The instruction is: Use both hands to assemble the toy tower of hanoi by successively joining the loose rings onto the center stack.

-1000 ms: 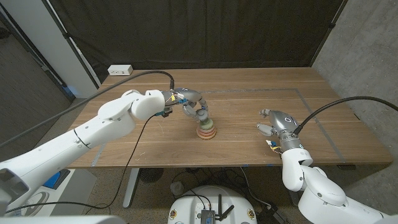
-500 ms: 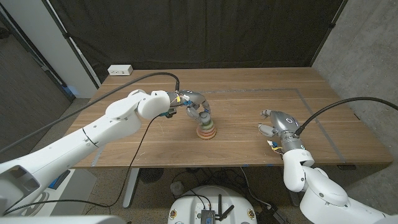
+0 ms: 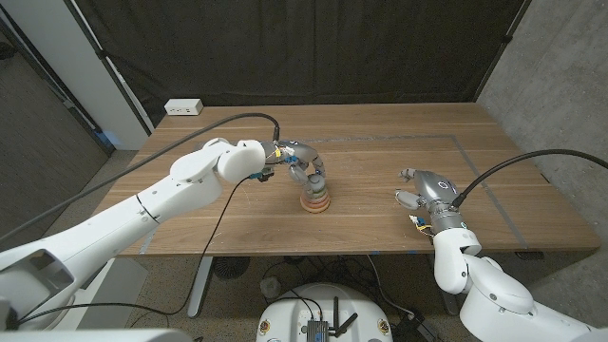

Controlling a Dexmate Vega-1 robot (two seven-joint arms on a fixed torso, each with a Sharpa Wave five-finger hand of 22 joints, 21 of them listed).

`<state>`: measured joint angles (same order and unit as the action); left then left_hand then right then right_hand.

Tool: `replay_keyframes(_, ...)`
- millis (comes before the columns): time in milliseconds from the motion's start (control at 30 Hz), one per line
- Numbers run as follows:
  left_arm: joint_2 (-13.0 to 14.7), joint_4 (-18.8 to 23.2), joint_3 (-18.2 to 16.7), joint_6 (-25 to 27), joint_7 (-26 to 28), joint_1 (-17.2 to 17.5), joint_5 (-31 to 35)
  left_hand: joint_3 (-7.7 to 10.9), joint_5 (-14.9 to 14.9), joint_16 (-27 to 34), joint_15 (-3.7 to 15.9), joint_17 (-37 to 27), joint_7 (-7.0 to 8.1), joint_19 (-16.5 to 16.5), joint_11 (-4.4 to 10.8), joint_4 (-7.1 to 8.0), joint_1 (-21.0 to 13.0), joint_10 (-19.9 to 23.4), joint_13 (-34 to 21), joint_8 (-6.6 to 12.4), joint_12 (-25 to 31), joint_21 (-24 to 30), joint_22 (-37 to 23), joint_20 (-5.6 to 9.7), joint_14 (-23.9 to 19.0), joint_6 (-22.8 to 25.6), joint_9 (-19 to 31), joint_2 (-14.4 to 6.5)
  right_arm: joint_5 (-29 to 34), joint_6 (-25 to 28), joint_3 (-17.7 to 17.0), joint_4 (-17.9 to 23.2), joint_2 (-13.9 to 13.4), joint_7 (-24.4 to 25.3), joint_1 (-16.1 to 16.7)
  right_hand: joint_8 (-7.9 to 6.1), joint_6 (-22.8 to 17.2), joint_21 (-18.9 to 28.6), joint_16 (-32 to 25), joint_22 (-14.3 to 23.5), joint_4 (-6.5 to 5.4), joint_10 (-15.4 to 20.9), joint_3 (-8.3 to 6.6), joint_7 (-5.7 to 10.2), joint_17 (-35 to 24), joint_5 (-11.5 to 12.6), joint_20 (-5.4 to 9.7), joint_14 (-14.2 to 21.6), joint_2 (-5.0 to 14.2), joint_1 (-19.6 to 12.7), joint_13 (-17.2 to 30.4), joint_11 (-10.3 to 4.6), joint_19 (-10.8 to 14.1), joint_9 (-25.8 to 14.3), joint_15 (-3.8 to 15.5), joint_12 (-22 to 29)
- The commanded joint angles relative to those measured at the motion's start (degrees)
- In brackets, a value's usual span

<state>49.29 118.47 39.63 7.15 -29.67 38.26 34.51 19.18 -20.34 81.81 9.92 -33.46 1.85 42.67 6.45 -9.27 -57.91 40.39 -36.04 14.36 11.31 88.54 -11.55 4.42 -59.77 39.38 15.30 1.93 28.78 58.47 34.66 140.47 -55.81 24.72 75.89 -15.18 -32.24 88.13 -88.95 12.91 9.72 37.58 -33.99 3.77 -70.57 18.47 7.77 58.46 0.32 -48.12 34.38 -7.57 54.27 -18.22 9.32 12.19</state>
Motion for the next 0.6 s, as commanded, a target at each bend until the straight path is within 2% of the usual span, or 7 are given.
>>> replay_keyframes(33,-1.1,-1.6,1.0,-0.1,-0.3,-0.9,0.0,-0.15,-0.2,0.0,2.7,-0.1,0.12,-0.1,3.26,0.05,0.4,3.0,-0.3,-0.25,0.1,0.2,-0.1,7.58,0.2,0.2,0.1,-0.4,-1.0,-0.7,-0.3,-0.4,-0.4,0.4,-0.1,0.26,-0.5,0.2,0.0,0.2,-0.22,0.2,-0.33,0.1,-0.1,0.5,4.65,0.3,0.46,-0.4,0.1,0.03,0.5,-0.2,2.94,-0.3)
replay_keyframes(600,-1.5,-3.5,1.8,-0.6,-0.1,-1.1,-1.4,-0.24,-0.2,-0.2,2.7,0.3,0.18,-0.4,3.27,-0.06,0.2,3.0,-0.3,-0.35,0.1,0.2,-0.1,7.61,0.4,0.2,0.2,-0.5,-1.7,-0.1,0.3,-0.8,-0.4,0.2,-1.2,0.31,-0.5,0.2,0.0,0.2,-0.25,0.2,-0.35,-0.01,-0.1,0.6,4.66,0.3,0.52,-0.2,0.2,0.1,0.6,-0.3,2.94,-0.3)
